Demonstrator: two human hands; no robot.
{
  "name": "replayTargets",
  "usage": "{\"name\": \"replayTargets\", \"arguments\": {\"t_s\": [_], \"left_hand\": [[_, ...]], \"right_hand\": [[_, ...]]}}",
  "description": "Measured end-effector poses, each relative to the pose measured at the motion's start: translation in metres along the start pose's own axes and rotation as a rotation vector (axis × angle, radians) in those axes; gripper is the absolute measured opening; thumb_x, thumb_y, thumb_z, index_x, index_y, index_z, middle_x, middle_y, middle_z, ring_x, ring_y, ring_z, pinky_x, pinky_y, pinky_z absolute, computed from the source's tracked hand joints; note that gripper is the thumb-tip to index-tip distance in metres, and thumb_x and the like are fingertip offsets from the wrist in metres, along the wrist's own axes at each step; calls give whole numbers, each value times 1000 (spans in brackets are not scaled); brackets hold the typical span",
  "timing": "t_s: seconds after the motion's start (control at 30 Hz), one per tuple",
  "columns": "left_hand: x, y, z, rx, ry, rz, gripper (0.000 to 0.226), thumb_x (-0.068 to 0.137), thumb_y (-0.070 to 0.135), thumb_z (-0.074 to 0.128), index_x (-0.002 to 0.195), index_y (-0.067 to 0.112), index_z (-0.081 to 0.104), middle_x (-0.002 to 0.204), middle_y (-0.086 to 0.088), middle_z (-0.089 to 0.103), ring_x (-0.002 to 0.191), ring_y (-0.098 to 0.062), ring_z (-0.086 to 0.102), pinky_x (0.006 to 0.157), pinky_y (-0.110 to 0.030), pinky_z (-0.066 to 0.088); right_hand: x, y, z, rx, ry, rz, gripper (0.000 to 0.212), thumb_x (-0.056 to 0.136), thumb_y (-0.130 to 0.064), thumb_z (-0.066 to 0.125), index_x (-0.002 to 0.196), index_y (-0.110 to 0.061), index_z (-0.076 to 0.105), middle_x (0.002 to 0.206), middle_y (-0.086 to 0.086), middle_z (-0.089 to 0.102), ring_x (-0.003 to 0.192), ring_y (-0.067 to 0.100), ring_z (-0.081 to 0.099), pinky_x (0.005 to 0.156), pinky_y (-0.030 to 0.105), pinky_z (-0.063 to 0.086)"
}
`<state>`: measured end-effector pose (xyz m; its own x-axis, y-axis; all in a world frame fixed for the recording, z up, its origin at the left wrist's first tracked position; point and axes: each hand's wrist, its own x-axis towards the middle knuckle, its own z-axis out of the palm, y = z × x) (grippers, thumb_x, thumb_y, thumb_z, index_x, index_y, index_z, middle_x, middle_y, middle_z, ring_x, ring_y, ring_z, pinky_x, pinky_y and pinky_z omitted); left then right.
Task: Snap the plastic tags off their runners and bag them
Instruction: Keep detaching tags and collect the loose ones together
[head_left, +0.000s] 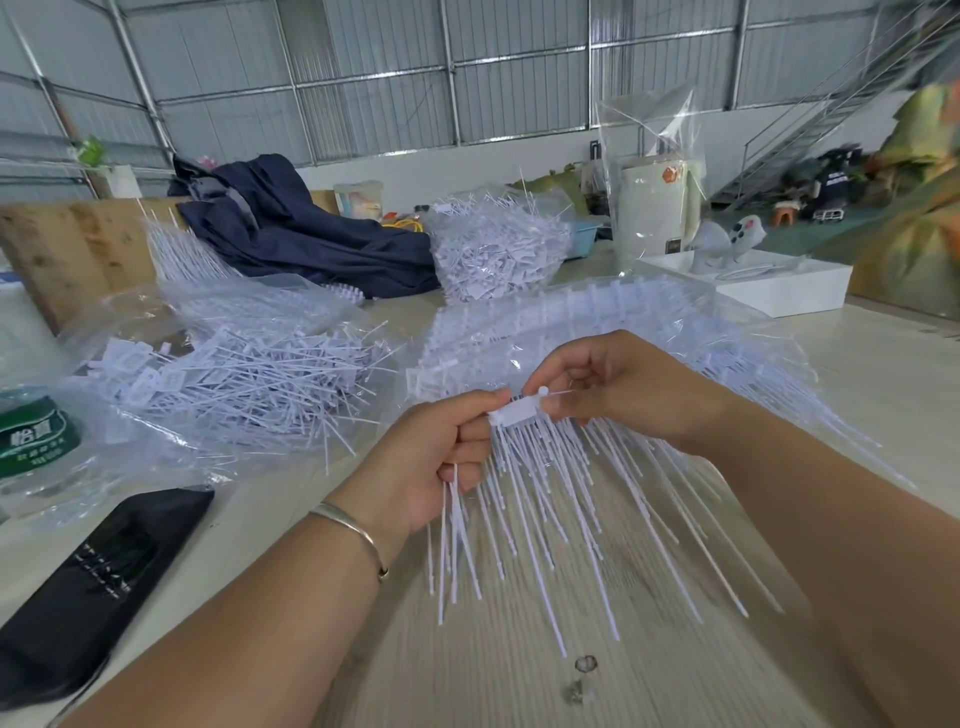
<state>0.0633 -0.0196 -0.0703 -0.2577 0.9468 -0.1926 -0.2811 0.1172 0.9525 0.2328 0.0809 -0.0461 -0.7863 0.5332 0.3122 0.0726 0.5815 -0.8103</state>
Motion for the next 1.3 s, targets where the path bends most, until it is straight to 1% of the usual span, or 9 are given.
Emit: {"name": "replayTargets", "arguments": {"t_s": [0.17,0.3,0.5,0.63,0.8,0.97,1.13,1.2,1.3], "left_hand": [[-4,1,0,-104,-62,-140,19,75,25,71,65,18,57,50,9,30,32,-2,22,29,-14,15],[-8,3,4,-216,-133,-43,16,79,27,67,78,19,53,50,10,29,33,-2,23,31,-13,16],[-15,-2,29,-353,-342,-9,12,83,26,63,76,19,56,50,9,31,32,-2,27,29,-13,21],[-16,2,30,-338,-270,24,16,78,29,67,82,18,57,54,8,37,32,-2,25,29,-13,18],[-13,4,20,-139,-31,100,22,78,26,72,72,18,52,57,7,53,34,-1,28,29,-14,21],[-10,7,7,99,23,101,35,80,20,73,56,18,47,47,4,31,35,-7,24,32,-18,21],[-13,8,4,510,98,205,49,71,12,79,37,23,46,43,3,34,37,-12,26,39,-18,21],[-14,8,7,632,149,274,39,69,13,79,40,21,54,43,7,41,36,-9,34,36,-15,26],[-13,2,16,839,285,439,18,67,16,77,64,8,61,53,8,53,46,-8,46,44,-19,35]], "right_hand": [[0,4,-1,18,28,21,12,84,-12,73,96,-14,73,77,7,72,68,16,61,69,24,50],[-1,4,-4,144,59,37,23,74,-27,75,88,-9,70,71,5,70,64,11,59,64,19,46],[2,-4,2,642,-71,5,18,72,-15,67,85,-5,59,61,-2,62,51,7,51,49,15,40],[0,-7,4,426,1,82,28,66,-39,72,75,-14,63,56,1,49,46,9,41,46,23,25],[1,-5,4,282,132,108,32,63,-33,81,75,-9,62,50,-2,47,43,6,40,42,15,31],[1,-2,-4,221,140,94,11,77,-10,78,81,-2,72,57,3,54,50,8,45,49,15,38],[-1,-6,-5,85,49,141,2,74,-2,75,74,0,75,50,1,51,48,8,40,46,14,35],[-1,-7,-3,58,26,183,6,73,-3,73,74,3,74,48,0,47,45,7,39,44,13,34],[1,-7,3,-10,30,212,7,76,-1,70,75,3,75,51,1,50,44,3,42,45,12,35]]}}
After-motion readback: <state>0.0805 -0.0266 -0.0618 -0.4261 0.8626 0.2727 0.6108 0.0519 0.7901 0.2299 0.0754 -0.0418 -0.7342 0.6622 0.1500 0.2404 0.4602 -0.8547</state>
